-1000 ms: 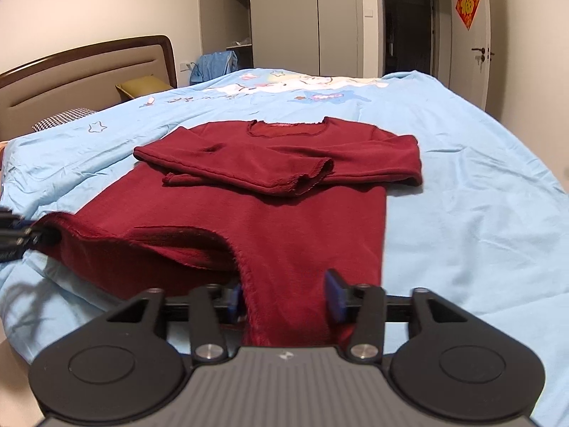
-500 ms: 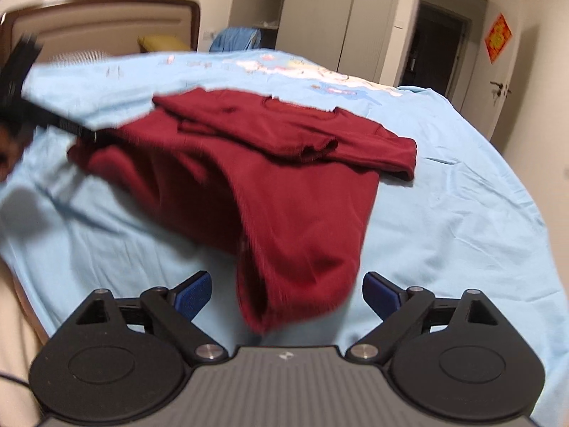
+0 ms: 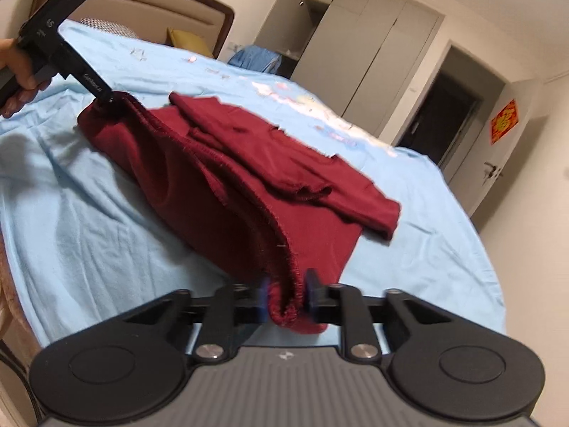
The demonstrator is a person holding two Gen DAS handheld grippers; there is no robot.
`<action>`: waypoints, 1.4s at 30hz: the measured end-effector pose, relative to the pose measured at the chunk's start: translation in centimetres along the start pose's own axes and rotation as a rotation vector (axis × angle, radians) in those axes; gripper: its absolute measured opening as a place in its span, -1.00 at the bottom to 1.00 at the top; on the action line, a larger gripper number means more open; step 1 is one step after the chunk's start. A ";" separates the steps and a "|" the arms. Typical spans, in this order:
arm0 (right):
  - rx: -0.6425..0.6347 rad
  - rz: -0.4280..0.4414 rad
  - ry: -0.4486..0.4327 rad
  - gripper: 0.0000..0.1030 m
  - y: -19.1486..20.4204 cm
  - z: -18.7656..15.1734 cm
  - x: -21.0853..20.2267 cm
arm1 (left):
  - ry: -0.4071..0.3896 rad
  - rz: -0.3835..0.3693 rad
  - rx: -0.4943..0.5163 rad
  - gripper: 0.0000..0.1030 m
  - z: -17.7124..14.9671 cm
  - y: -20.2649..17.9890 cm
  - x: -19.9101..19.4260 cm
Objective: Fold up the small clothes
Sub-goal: 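Lift the hem with both tools and carry it over the sweater toward the collar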
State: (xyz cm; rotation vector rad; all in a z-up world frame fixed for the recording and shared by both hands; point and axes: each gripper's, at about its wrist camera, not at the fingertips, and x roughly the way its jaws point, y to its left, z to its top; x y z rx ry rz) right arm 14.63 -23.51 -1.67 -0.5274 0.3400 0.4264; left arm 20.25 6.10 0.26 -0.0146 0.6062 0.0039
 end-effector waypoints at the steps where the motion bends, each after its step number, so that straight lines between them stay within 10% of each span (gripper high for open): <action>1: 0.022 -0.002 -0.017 -0.72 -0.3 0.1 -0.3 | -0.015 0.001 -0.004 -0.80 0.1 0.0 -0.5; 22: 0.303 -0.182 -0.448 -0.83 -6.6 4.3 -7.8 | -0.530 0.006 -0.045 -0.94 4.2 -0.9 -15.9; 42: 0.304 -0.235 -0.590 -0.83 -10.2 5.9 -12.3 | -0.613 -0.076 -0.019 -0.93 5.6 -1.3 -23.3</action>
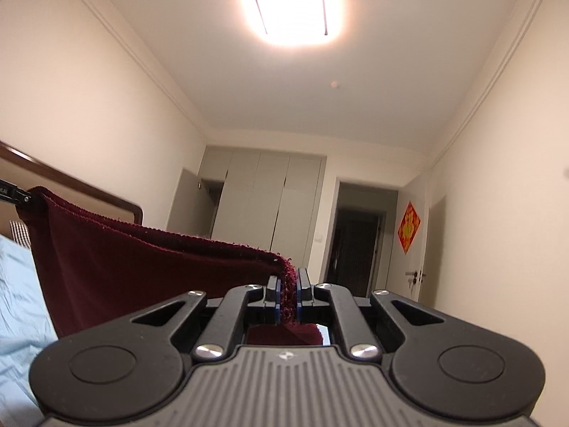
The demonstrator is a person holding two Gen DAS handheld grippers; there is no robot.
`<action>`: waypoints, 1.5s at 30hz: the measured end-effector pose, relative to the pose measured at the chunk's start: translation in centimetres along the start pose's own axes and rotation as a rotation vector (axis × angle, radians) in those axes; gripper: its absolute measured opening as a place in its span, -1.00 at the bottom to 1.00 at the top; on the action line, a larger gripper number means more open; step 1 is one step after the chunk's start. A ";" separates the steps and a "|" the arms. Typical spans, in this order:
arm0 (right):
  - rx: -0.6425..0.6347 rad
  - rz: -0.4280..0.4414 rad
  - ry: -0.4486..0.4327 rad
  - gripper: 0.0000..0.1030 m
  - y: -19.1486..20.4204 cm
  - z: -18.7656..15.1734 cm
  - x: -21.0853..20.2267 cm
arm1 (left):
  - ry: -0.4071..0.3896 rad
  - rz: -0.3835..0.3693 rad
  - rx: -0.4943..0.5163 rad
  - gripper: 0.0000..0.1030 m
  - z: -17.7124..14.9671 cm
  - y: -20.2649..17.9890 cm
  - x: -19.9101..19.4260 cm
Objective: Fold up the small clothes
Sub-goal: 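Lift the hem with both tools and carry it over the sweater toward the collar, then lower the hem onto the sweater and open both tools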
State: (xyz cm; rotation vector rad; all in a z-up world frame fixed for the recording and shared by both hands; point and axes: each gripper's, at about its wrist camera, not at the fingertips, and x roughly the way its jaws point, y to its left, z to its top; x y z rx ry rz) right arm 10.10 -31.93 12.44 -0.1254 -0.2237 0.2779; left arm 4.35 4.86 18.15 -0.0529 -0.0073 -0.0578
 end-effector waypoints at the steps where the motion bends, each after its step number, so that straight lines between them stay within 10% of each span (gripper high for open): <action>1: 0.000 0.001 0.020 -0.83 -0.1 -0.3 0.6 | 0.026 0.003 0.004 -0.93 -0.2 0.1 0.6; 29: -0.058 0.030 0.493 -0.81 2.2 -13.1 23.3 | 0.535 0.074 -0.013 -0.90 -12.0 7.1 26.4; 45: -0.032 -0.003 0.621 -0.81 3.0 -20.0 28.4 | 0.622 0.095 -0.017 -0.90 -17.5 7.3 32.9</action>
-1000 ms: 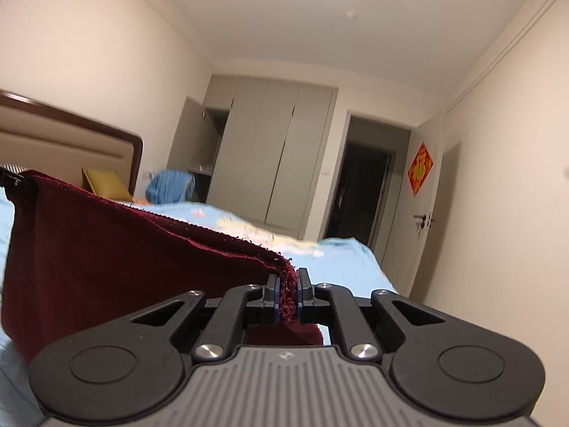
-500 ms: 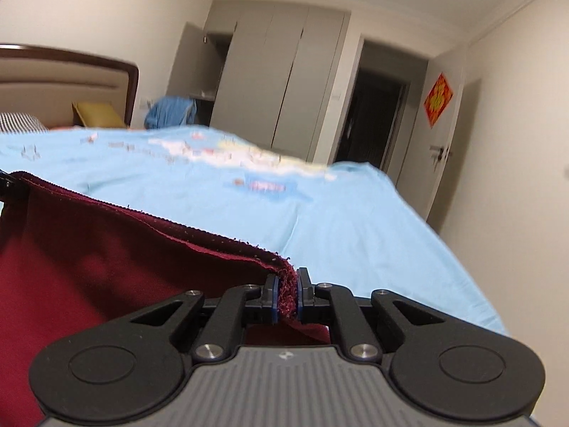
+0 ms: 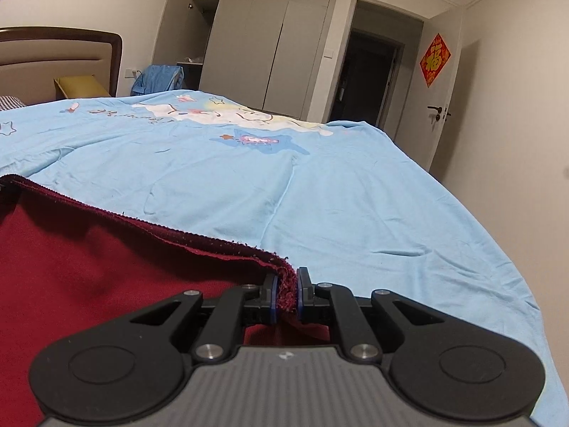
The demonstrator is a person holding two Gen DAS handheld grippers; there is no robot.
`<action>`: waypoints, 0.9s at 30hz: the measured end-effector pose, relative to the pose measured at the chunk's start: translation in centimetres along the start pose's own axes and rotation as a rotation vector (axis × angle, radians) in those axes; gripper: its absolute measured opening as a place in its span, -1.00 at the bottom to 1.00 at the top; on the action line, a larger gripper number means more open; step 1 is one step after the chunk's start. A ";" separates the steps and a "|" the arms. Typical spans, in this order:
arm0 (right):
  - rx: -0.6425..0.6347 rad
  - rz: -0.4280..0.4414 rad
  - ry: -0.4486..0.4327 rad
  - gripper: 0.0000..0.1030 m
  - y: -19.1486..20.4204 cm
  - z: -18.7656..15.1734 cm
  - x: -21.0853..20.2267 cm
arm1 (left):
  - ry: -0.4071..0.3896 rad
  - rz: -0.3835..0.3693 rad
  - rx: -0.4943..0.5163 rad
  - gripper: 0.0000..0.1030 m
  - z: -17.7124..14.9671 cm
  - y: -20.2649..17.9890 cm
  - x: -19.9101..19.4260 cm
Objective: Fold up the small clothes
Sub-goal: 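Lower the hem onto the sweater and open both tools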
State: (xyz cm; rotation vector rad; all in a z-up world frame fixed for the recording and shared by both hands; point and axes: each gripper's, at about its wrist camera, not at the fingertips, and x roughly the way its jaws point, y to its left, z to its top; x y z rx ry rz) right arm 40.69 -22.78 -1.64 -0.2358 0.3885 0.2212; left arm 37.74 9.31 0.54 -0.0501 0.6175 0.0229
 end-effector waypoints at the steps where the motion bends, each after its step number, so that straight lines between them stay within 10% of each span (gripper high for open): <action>1: -0.003 -0.001 0.002 -0.81 0.1 0.0 0.3 | 0.001 0.001 -0.010 -0.90 -0.1 0.1 0.4; 11: -0.030 -0.021 0.056 -0.78 0.7 -0.4 2.8 | 0.029 0.014 -0.048 -0.80 -0.4 0.4 3.3; 15: -0.014 -0.043 0.070 -0.24 0.5 -0.6 3.1 | 0.036 -0.002 -0.059 -0.65 -0.5 0.7 3.4; 18: 0.025 -0.068 0.079 0.30 -0.2 -0.6 2.9 | 0.018 -0.054 -0.092 0.10 -0.4 1.2 2.7; 20: 0.044 -0.086 0.079 0.53 -0.7 -0.6 2.4 | -0.032 -0.028 -0.115 0.97 -0.4 1.3 1.6; 27: -0.004 -0.096 -0.018 0.90 -0.2 -0.3 -1.1 | -0.168 0.036 -0.153 0.98 -0.7 1.7 -2.0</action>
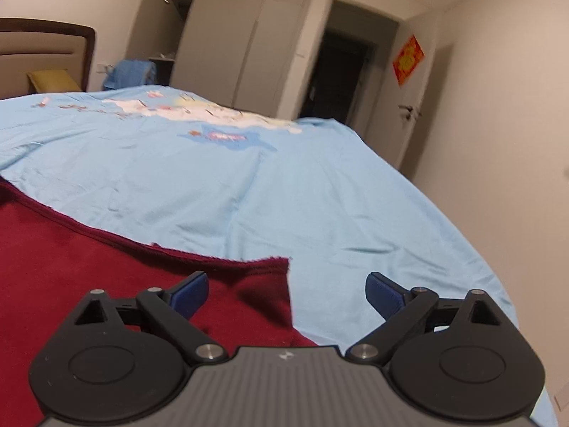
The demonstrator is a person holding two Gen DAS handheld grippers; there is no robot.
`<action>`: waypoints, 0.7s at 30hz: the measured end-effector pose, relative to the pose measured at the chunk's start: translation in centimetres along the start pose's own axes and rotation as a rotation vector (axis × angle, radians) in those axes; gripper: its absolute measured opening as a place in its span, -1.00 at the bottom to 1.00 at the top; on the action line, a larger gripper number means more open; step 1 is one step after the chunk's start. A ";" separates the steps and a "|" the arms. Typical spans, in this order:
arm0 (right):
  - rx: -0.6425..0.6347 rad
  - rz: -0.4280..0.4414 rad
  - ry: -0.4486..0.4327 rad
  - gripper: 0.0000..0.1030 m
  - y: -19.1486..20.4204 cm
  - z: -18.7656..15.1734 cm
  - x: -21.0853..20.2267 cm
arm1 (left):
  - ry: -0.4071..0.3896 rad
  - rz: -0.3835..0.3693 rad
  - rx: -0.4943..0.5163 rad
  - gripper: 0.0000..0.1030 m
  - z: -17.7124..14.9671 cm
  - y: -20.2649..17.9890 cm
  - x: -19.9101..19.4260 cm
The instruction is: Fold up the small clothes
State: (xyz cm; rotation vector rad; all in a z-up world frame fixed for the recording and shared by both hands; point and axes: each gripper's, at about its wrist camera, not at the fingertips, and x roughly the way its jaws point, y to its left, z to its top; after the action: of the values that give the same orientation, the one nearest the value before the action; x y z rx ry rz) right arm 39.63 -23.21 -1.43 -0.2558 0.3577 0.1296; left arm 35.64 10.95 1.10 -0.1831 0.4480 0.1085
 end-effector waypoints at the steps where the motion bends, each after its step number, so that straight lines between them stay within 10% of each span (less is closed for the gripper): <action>1: -0.012 0.032 -0.023 0.90 0.1 0.0 -0.6 | -0.011 -0.009 0.016 0.98 0.0 -0.2 -0.4; 7: -0.084 0.303 -0.030 0.80 1.6 0.0 -1.7 | 0.004 -0.212 0.147 0.98 -1.0 -2.5 -1.5; 12: -0.112 0.359 0.028 0.78 2.9 -0.4 0.1 | 0.098 -0.268 0.268 0.98 -2.0 -4.1 0.8; 21: 0.072 0.311 0.141 0.81 0.2 -0.9 4.4 | 0.162 -0.237 0.019 0.98 -1.4 0.6 5.8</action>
State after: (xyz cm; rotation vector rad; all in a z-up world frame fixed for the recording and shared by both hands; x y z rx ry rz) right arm 43.42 -22.88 -3.86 -0.1365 0.5405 0.4056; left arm 40.14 11.64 -2.73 -0.2264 0.5853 -0.1439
